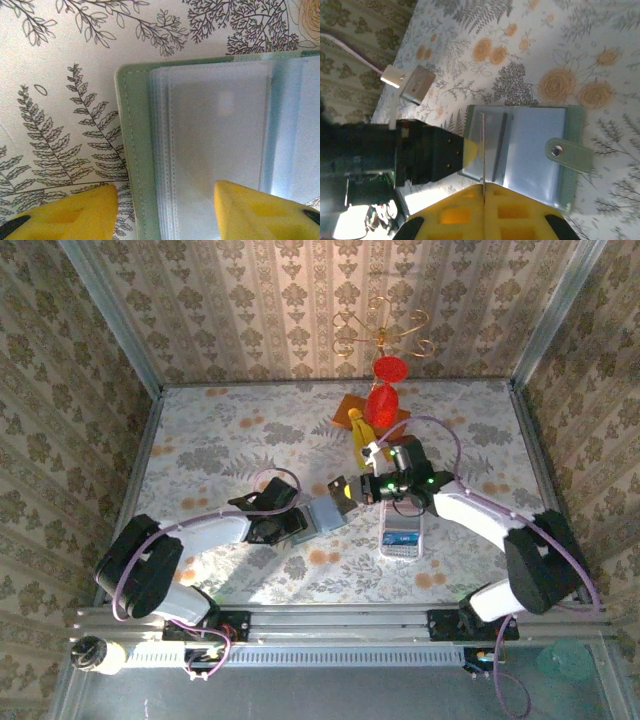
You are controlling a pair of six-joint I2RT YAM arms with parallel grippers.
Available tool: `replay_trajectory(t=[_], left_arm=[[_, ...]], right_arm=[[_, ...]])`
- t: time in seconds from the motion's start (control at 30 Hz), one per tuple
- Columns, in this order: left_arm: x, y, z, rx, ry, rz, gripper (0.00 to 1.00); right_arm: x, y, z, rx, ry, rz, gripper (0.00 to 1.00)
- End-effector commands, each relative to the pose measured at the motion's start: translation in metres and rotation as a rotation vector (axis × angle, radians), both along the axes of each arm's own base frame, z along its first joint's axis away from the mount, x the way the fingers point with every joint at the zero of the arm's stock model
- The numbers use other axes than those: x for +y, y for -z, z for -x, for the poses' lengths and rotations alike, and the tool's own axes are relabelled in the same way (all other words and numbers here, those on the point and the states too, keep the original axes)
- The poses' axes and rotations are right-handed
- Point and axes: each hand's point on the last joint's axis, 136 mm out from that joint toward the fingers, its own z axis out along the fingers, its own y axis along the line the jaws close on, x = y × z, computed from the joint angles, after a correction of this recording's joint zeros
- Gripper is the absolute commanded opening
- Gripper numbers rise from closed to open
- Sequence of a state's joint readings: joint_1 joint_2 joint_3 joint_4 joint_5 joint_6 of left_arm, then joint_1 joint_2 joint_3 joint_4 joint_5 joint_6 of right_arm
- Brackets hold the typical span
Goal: Put the credit cards into the card holder
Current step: Insert the credit card into the card slot.
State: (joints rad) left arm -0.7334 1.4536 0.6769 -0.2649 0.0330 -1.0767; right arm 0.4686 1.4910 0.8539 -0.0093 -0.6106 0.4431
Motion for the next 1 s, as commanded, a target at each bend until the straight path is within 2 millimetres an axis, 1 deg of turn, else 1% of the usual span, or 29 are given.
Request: replay_trajectory(t=[0.0,0.13,0.3,0.37,0.57,0.73,0.97], left_arm=[[0.0,0.006,0.001,0.018,0.002,-0.021,0.52],[0.005,0.013,0.007,0.04,-0.004,-0.035,0.45],[0.009,0.014,0.01,0.04,-0.025,-0.029,0.44],[0.009,0.014,0.01,0.038,-0.027,-0.026,0.44],[0.009,0.016,0.011,0.043,-0.03,-0.023,0.43],[0.01,0.016,0.013,0.04,-0.04,-0.017,0.41],[0.01,0.016,0.013,0.038,-0.039,-0.006,0.39]], right_arm=[[0.02,0.004,-0.005,0.098,0.039,-0.077,0.0],[0.032,0.021,-0.011,0.143,0.089,-0.116,0.0],[0.048,0.03,-0.014,0.132,0.076,-0.123,0.0],[0.052,0.04,-0.013,0.142,0.077,-0.11,0.0],[0.054,0.069,-0.011,0.184,0.115,-0.098,0.0],[0.051,0.079,-0.014,0.191,0.159,-0.101,0.0],[0.052,0.087,-0.016,0.196,0.175,-0.116,0.0]])
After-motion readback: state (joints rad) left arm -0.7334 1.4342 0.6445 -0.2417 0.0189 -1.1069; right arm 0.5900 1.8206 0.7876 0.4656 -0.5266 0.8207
